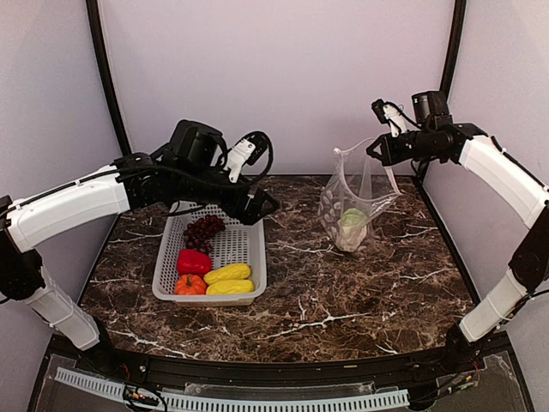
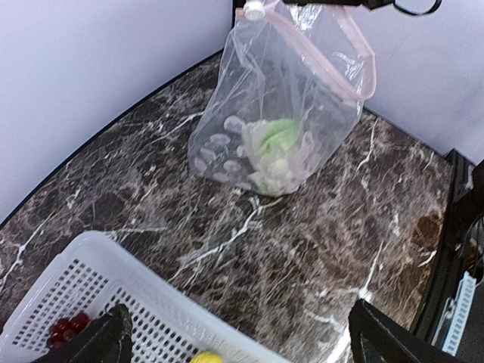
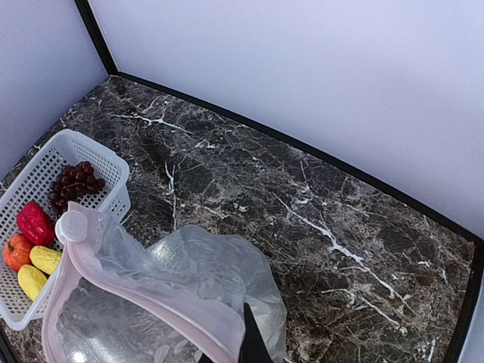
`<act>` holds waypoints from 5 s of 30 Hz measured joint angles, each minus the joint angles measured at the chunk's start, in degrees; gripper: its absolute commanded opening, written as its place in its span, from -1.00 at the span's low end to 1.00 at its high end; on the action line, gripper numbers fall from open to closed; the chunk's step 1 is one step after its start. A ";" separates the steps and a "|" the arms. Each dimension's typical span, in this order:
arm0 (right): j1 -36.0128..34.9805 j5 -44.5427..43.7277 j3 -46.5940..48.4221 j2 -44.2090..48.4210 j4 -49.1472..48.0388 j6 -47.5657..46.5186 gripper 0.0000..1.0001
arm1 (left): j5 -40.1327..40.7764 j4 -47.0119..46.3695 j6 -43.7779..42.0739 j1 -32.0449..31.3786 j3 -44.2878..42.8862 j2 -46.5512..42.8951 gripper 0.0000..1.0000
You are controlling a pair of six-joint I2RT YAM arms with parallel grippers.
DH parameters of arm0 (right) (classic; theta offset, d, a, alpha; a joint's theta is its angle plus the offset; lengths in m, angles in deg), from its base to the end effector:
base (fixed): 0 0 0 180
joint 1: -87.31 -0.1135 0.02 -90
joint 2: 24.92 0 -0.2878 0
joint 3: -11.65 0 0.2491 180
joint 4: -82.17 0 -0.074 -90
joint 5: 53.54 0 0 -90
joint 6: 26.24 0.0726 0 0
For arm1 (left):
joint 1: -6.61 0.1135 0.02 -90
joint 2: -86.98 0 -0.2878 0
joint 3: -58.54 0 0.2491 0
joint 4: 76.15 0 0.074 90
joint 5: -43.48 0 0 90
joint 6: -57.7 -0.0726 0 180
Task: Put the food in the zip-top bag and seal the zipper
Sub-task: Pick up the fake fruit from the bin, then place the fake fruit in the zipper food storage bag.
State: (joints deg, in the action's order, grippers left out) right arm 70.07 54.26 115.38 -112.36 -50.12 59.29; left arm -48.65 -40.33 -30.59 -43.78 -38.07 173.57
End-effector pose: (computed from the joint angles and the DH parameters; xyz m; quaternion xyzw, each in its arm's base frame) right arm 0.3453 0.1304 0.3963 -0.2366 0.8320 0.1878 0.4653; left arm 0.2403 -0.2946 0.3803 0.3581 0.7676 -0.2475 0.4704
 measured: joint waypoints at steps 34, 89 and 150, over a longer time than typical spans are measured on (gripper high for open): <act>-0.02 5.77 -9.99 5.49 -4.22 -1.92 -1.00 | 1.36 22.60 -16.74 7.21 4.13 17.49 0.61; -3.48 6.43 13.49 -6.01 15.63 -2.29 -1.00 | -9.01 -42.88 9.35 -6.73 -5.92 11.17 -0.37; -1.20 0.42 17.66 -10.84 18.71 -1.99 -1.00 | 6.60 -48.65 -8.41 -15.54 -3.52 15.45 0.66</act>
State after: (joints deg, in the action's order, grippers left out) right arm 68.87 54.68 133.04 -123.20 -31.41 57.30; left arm -42.05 -88.98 -39.00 -59.32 -41.59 189.02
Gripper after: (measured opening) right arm 0.003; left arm 0.832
